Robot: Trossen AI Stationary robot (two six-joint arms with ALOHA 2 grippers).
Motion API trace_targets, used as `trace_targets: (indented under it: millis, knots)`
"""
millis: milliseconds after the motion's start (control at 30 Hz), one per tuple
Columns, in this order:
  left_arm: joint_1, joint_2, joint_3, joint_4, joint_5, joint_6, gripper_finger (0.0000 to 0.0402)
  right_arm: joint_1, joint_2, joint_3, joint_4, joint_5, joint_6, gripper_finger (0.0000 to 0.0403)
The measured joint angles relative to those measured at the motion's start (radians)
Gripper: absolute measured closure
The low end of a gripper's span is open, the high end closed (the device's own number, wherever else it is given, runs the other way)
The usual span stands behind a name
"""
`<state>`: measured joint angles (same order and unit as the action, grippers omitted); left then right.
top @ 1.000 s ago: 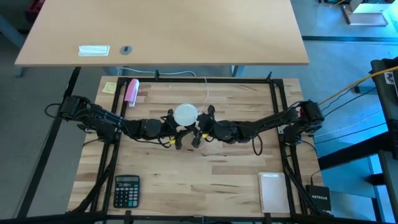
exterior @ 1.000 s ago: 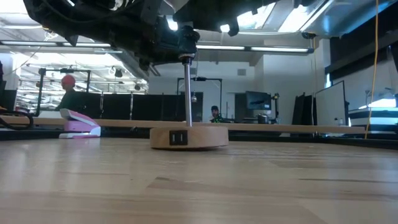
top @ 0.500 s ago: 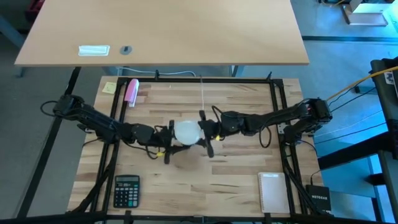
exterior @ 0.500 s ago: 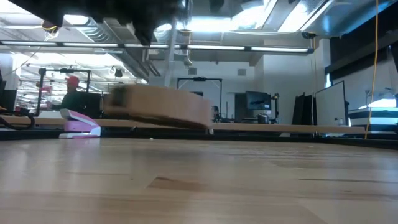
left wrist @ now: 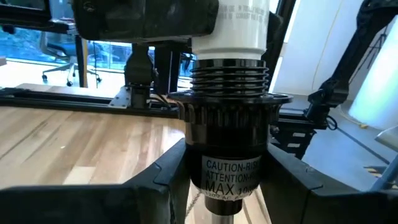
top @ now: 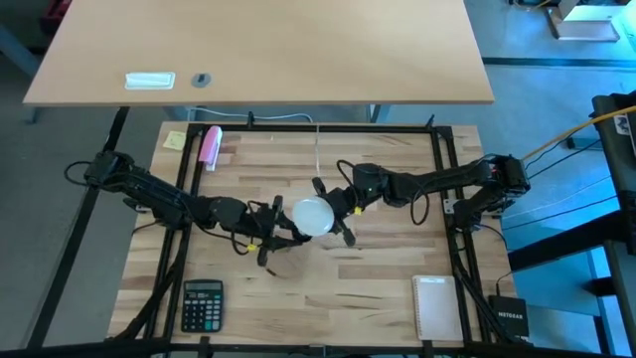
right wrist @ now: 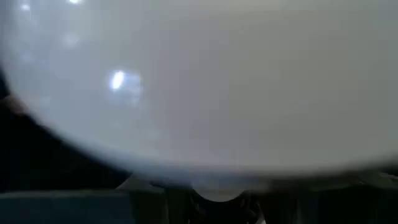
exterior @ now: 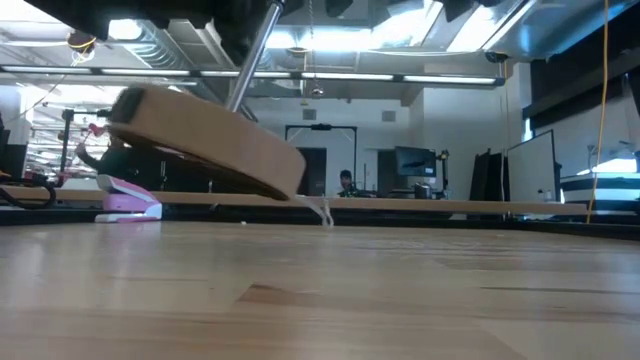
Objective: Screw lightbulb
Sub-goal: Remove the lightbulb from the desk lamp
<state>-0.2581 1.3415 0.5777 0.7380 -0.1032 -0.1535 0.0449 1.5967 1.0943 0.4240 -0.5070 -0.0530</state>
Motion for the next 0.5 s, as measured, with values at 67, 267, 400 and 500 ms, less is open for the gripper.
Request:
trace_targets:
  millis: [67,267,400,500]
  knots:
    - [-0.001,0.0,0.0,-0.001,-0.02,0.004,0.026,0.004,-0.001,0.0,0.003,0.068,0.017,0.0258]
    - [0.0,-0.002,0.0,0.012,-0.082,0.008,0.026,0.001,-0.005,-0.003,-0.037,0.136,0.03,0.0138]
    - [-0.003,-0.002,0.0,0.012,-0.157,0.013,0.026,0.001,-0.06,-0.004,-0.164,0.244,0.025,0.0049]
    - [-0.004,-0.002,0.001,0.013,-0.228,0.016,0.026,0.002,-0.13,-0.003,-0.318,0.375,0.024,0.0015]
